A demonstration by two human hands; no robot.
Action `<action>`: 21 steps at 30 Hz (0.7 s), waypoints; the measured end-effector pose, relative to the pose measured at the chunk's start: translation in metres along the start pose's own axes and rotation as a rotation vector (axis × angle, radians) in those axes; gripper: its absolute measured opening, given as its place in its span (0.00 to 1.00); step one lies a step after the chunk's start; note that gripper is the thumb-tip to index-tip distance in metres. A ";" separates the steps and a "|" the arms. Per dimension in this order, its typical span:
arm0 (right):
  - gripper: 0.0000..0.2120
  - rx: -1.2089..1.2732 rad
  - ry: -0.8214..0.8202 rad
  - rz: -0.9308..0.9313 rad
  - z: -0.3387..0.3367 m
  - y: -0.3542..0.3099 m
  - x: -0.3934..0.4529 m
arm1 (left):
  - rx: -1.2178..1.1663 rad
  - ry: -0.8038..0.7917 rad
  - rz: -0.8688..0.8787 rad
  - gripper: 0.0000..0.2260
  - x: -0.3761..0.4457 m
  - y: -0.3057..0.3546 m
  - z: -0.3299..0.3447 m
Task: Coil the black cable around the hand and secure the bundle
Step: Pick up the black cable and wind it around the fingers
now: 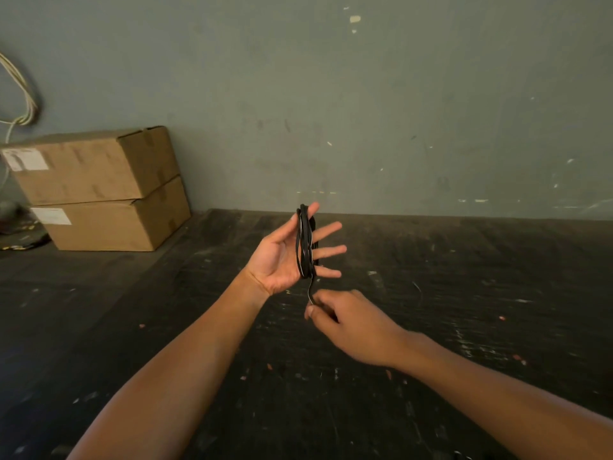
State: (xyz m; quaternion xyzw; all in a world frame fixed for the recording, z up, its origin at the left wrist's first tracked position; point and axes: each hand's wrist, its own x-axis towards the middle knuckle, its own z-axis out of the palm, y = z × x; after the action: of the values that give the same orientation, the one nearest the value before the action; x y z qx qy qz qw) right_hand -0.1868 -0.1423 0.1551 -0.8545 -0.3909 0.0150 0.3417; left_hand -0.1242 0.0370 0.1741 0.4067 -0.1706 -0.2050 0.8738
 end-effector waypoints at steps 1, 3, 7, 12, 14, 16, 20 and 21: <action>0.11 -0.059 -0.002 -0.012 -0.007 -0.004 0.001 | 0.001 0.018 -0.004 0.18 0.000 -0.001 -0.001; 0.11 -0.178 -0.005 -0.039 -0.022 -0.013 0.005 | 0.022 0.059 -0.021 0.19 0.000 -0.003 -0.002; 0.08 -0.375 0.063 -0.070 -0.060 -0.026 0.016 | 0.152 0.093 -0.098 0.17 -0.001 -0.013 -0.003; 0.08 -0.380 0.071 -0.052 -0.106 -0.024 0.032 | 0.187 0.105 -0.202 0.20 -0.006 -0.020 -0.004; 0.08 -0.345 0.053 -0.055 -0.120 -0.017 0.036 | 0.192 0.057 -0.243 0.22 -0.009 -0.019 -0.001; 0.07 -0.339 0.041 -0.087 -0.128 -0.010 0.038 | 0.207 0.000 -0.288 0.23 -0.011 -0.019 0.003; 0.06 -0.261 0.026 -0.138 -0.131 0.002 0.041 | 0.204 -0.095 -0.333 0.24 -0.015 -0.020 0.014; 0.06 -0.244 0.030 -0.151 -0.130 0.004 0.041 | 0.194 -0.120 -0.340 0.24 -0.016 -0.020 0.017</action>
State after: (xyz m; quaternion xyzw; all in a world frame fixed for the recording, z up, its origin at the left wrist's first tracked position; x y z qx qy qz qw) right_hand -0.1175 -0.1912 0.2621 -0.8581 -0.4478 -0.0712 0.2411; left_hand -0.1497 0.0222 0.1666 0.4989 -0.1702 -0.3562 0.7715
